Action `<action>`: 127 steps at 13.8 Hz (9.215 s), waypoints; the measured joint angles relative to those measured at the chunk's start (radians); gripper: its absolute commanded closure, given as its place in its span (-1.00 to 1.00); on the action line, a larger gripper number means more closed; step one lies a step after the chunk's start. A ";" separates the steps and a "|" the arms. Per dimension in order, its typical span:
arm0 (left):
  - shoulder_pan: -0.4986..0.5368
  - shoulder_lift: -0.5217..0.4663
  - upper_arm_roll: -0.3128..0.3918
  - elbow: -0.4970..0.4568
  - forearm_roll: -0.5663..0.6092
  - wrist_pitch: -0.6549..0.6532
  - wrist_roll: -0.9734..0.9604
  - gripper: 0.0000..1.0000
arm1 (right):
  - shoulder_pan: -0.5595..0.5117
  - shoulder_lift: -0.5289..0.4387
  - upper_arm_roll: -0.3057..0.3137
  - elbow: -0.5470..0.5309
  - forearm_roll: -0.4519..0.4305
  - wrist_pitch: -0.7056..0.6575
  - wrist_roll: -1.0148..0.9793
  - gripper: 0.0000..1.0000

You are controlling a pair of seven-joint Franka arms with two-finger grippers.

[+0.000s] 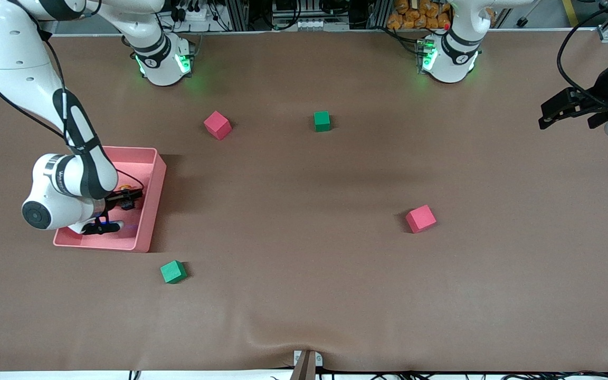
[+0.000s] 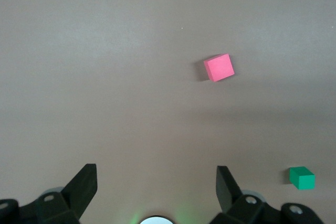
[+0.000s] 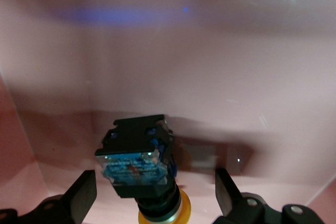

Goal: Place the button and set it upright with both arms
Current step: 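Close the right gripper around the black button switch, then lift the button out of the pink bin with the right gripper, then carry the button to mid-table with the right gripper while the left gripper approaches, then set the button down, open the right gripper and withdraw it, then lower the left gripper onto the button and grasp it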

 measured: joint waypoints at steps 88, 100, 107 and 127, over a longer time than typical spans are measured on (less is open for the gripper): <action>-0.392 0.416 -0.047 -0.035 0.051 0.608 -0.797 -1.00 | 0.762 0.002 -0.090 0.383 0.500 0.257 0.615 -1.00; -0.473 0.507 -0.047 -0.063 0.131 0.854 -0.860 -1.00 | 0.370 -0.415 -0.032 0.444 0.200 -0.312 0.474 -1.00; -0.592 0.614 -0.047 -0.064 0.438 0.936 -1.200 -0.99 | 0.120 -0.495 0.056 0.482 0.092 -0.384 0.310 -1.00; -0.758 0.795 -0.053 -0.085 0.739 1.136 -1.286 -0.57 | -0.024 -0.537 0.066 0.384 0.016 -0.511 0.175 -1.00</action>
